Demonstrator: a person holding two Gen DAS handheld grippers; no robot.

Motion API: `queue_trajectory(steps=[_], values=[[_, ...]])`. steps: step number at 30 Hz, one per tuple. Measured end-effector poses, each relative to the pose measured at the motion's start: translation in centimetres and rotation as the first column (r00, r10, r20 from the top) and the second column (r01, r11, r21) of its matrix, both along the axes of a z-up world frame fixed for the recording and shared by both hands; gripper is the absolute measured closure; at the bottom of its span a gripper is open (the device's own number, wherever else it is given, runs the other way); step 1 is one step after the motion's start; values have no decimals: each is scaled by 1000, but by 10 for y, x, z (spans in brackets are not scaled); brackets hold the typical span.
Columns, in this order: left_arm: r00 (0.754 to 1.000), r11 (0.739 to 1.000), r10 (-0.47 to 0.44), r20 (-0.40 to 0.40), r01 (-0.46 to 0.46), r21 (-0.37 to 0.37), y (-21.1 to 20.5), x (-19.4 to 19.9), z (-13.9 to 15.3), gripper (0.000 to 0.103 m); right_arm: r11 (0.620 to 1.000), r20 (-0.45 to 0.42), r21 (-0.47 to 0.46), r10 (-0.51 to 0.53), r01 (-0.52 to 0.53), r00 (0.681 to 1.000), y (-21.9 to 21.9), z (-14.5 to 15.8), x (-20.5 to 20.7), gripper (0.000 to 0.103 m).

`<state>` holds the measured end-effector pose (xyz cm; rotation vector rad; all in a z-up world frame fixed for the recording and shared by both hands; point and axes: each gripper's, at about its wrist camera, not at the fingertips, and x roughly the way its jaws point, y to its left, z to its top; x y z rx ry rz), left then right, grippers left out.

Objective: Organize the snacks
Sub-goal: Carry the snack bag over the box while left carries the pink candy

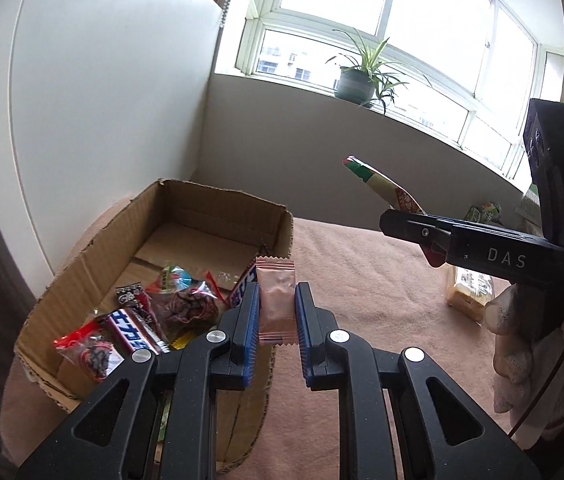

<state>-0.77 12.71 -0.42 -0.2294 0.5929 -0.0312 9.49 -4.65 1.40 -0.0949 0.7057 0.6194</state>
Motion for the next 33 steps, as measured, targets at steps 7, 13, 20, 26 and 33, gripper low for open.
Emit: queue_trajectory(steps=[7, 13, 20, 26, 33], values=[[998, 998, 63, -4, -63, -22, 34, -6, -5, 87, 999, 8, -9, 48, -48, 999, 48, -4, -6, 49], [995, 994, 100, -12, -101, -35, 56, -12, -11, 87, 994, 0, -21, 110, -110, 994, 89, -10, -10, 49], [994, 993, 110, -19, -111, -33, 62, -12, -14, 87, 993, -19, -26, 116, -116, 993, 107, -21, -3, 48], [994, 994, 111, -14, -111, -16, 60, -12, -13, 87, 992, -22, -20, 121, -122, 992, 111, -22, 0, 40], [992, 992, 129, -17, -129, 7, 59, -13, -13, 78, 994, -1, -7, 108, -108, 994, 110, -19, -1, 31]])
